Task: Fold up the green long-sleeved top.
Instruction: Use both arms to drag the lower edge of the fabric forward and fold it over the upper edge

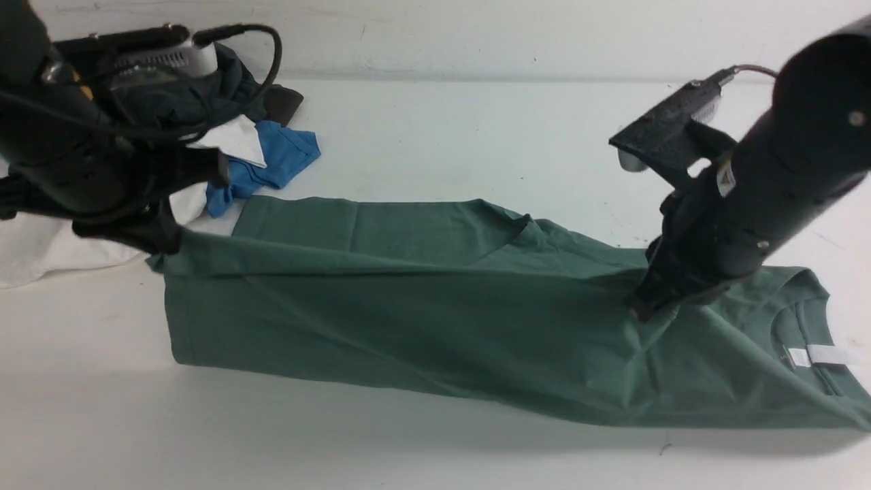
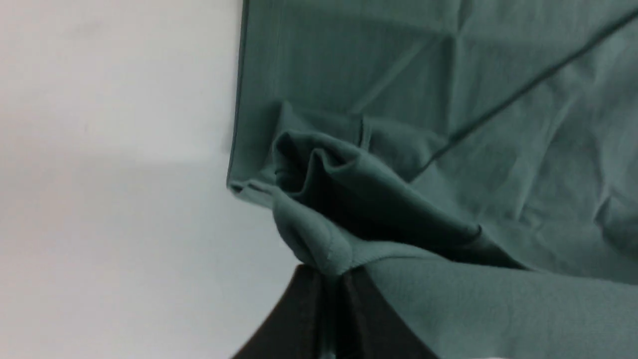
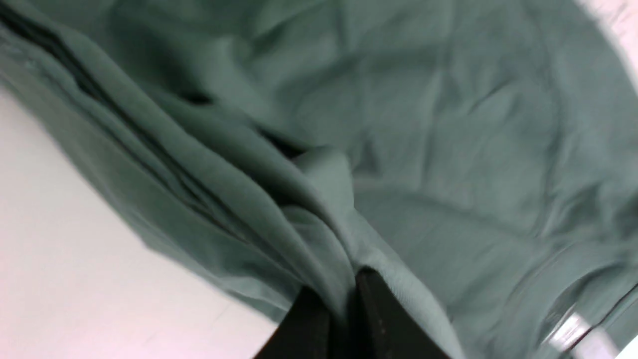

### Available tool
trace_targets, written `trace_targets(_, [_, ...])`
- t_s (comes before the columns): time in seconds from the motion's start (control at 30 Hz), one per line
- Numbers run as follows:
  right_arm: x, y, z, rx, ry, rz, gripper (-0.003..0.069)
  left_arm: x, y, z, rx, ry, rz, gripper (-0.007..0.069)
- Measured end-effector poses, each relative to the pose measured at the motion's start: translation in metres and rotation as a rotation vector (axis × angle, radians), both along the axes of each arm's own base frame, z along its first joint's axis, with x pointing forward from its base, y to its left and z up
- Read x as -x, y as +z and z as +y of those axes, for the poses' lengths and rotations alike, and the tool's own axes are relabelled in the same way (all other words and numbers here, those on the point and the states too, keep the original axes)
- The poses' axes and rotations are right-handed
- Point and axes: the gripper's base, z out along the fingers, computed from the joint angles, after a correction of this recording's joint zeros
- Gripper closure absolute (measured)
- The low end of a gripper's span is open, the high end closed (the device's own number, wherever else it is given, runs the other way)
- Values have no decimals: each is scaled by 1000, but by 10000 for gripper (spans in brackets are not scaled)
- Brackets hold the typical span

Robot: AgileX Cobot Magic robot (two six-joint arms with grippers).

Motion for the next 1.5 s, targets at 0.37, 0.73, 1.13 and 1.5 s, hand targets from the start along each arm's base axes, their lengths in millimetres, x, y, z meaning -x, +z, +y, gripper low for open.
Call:
trace_targets(0.37, [-128,-33,7,17,-21,-52,631,-133,-48,9,26,81,8,607])
trace_targets(0.73, [-187,-85,25,-10,1,-139,630,-194,-108,18,30,131,5,607])
trace_targets(1.13, [-207,-110,33,-100,-81,-232,369,-203,-129,23,-19,150,-3,384])
trace_targets(1.5, [-189,-58,18,-52,-223,-179,116,-204,-79,23,-94,9,-87,442])
